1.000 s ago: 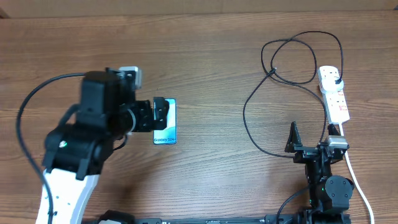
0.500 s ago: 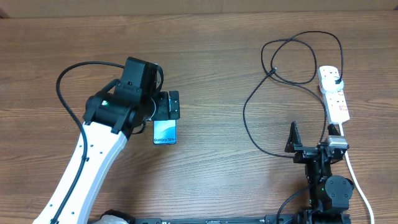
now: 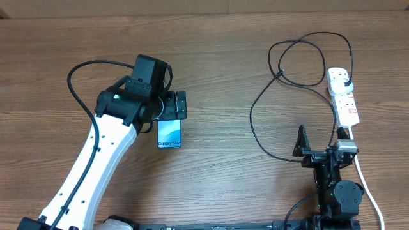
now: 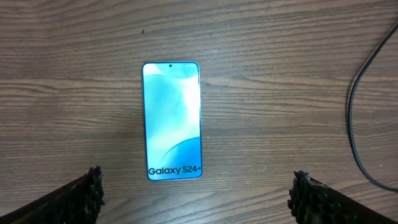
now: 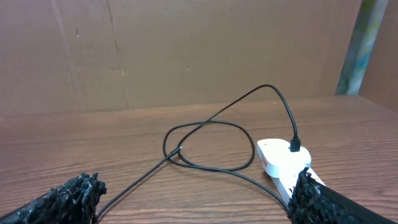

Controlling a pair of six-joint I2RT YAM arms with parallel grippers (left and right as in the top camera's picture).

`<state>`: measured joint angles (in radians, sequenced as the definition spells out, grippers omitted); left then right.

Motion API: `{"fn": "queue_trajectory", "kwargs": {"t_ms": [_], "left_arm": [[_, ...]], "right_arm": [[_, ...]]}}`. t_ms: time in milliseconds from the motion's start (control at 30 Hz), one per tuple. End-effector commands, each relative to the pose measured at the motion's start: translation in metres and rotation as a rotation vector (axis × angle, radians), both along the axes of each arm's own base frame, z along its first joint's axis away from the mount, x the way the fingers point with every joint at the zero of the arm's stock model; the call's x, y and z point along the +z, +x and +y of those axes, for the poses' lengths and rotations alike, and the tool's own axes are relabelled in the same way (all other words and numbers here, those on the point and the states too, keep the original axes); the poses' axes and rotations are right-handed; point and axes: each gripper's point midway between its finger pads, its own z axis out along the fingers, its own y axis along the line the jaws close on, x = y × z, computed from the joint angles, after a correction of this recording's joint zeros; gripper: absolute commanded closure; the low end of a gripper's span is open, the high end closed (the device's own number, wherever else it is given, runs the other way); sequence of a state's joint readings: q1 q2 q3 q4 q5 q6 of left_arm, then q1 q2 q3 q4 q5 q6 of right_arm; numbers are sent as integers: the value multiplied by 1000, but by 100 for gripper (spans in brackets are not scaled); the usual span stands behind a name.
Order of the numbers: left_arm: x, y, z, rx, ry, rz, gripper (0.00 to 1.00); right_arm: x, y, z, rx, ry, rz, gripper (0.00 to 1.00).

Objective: Plug charger to phone and switch on socket
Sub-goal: 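Lower the open left gripper down around the phone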

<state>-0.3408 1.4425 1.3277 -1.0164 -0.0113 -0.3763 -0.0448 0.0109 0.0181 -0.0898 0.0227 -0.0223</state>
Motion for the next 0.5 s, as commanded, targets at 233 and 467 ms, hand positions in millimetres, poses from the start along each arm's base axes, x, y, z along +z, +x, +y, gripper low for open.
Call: {"fn": "queue_trajectory", "kwargs": {"t_ms": [233, 467], "left_arm": [[6, 3, -1, 29, -2, -13, 0], [4, 5, 0, 45, -4, -11, 0]], "right_arm": [[-2, 0, 2, 8, -2, -4, 0], [-2, 0, 2, 8, -2, -4, 0]]}}
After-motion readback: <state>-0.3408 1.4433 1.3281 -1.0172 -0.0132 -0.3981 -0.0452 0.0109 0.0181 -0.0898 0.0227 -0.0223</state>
